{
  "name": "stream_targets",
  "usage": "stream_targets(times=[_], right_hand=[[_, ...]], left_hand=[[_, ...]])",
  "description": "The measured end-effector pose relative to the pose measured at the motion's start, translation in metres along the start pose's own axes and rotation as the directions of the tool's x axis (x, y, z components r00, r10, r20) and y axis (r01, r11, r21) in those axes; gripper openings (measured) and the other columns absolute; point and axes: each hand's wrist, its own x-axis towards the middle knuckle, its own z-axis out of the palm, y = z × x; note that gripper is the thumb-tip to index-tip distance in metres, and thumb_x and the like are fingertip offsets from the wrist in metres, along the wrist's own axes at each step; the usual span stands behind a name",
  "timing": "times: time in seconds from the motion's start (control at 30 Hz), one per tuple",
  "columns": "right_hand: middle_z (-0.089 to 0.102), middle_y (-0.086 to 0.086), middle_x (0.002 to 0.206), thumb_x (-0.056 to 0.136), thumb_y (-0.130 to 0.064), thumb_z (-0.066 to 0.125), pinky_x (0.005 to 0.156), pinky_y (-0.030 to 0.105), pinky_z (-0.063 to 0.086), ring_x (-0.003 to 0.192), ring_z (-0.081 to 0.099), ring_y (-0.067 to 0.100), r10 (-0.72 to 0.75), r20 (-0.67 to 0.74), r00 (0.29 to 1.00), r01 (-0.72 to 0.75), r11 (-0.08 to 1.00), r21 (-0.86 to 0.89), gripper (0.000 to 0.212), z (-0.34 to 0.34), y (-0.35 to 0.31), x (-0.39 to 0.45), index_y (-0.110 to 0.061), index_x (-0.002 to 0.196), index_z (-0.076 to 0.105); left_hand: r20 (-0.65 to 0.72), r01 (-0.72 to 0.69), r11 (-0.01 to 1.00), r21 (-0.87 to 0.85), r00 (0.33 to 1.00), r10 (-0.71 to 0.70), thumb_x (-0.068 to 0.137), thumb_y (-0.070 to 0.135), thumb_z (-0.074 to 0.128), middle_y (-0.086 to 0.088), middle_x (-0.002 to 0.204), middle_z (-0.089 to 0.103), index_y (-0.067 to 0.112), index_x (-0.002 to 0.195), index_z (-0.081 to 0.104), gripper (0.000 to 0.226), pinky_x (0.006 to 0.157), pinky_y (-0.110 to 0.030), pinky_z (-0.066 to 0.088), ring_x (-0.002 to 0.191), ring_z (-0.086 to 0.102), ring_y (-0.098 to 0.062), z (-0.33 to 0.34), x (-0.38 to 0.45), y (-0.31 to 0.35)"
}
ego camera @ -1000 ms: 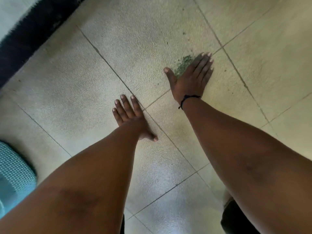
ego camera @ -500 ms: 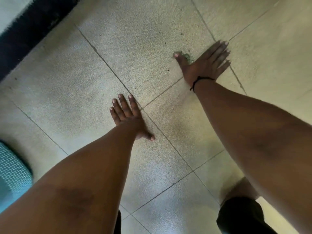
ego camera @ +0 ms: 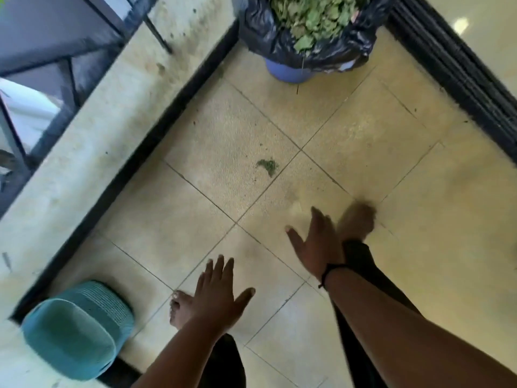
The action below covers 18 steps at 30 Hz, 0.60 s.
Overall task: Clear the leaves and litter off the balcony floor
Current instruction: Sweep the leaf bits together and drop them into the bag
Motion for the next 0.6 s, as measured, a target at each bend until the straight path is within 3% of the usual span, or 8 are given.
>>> stream_targets(times=[0.07, 0.2, 0.33, 0.43, 0.6], right_hand=[[0.023, 0.014, 0.159, 0.096, -0.055, 0.046, 0.118, 0.041, 0.023, 0.147, 0.019, 0.032, -0.053, 0.075, 0.996, 0.055, 0.998, -0.021, 0.081, 0.002, -0.011, 0.006, -0.008, 0.154, 0.015], [0.023, 0.011, 0.159, 0.099, -0.049, 0.042, 0.117, 0.042, 0.024, 0.146, 0.021, 0.030, -0.283, 0.212, 0.936, 0.328, 0.918, -0.223, 0.071, -0.016, -0.017, 0.027, -0.011, 0.153, 0.018], [0.027, 0.013, 0.159, 0.099, -0.039, 0.047, 0.116, 0.047, 0.022, 0.146, 0.024, 0.036, -0.485, 0.307, 0.819, 0.574, 0.704, -0.418, 0.063, -0.024, 0.000, 0.045, -0.011, 0.152, 0.028], [0.014, 0.011, 0.162, 0.103, -0.036, 0.038, 0.117, 0.047, 0.016, 0.148, 0.013, 0.035, -0.434, 0.368, 0.822, 0.567, 0.676, -0.470, 0.062, -0.024, 0.009, 0.071, -0.011, 0.155, 0.016], [-0.006, 0.010, 0.164, 0.101, -0.049, 0.037, 0.119, 0.048, 0.005, 0.150, -0.003, 0.034, -0.319, 0.277, 0.906, 0.419, 0.764, -0.491, 0.076, -0.014, 0.005, 0.113, -0.012, 0.156, 0.001]], left_hand=[[-0.052, 0.059, 0.998, 0.009, 0.997, -0.058, 0.068, 0.094, 0.000, 0.000, 0.164, -0.014, 0.022, 0.158, -0.004, 0.115, 0.124, -0.044, 0.002, 0.151, -0.014, -0.021, -0.011, 0.006, 0.003], [-0.097, 0.082, 0.996, -0.033, 0.992, -0.085, 0.095, 0.067, 0.033, -0.004, 0.166, -0.009, 0.018, 0.158, -0.001, 0.086, 0.122, -0.036, 0.002, 0.152, -0.011, -0.022, -0.029, 0.036, 0.039], [-0.089, 0.113, 0.983, -0.145, 0.988, -0.127, 0.098, 0.061, 0.038, -0.005, 0.166, -0.005, 0.016, 0.158, 0.002, 0.083, 0.122, -0.039, 0.007, 0.152, -0.008, -0.025, -0.025, 0.079, 0.086], [-0.032, 0.168, 0.950, -0.264, 0.983, -0.183, 0.098, 0.061, 0.039, -0.007, 0.166, -0.004, 0.013, 0.158, 0.001, 0.085, 0.122, -0.041, 0.007, 0.152, -0.006, -0.027, -0.029, 0.107, 0.104], [-0.087, 0.047, 0.998, -0.041, 0.995, -0.050, 0.097, 0.063, 0.038, -0.008, 0.165, -0.012, 0.013, 0.157, -0.008, 0.090, 0.123, -0.046, 0.006, 0.151, -0.012, -0.030, -0.065, 0.156, 0.082]])
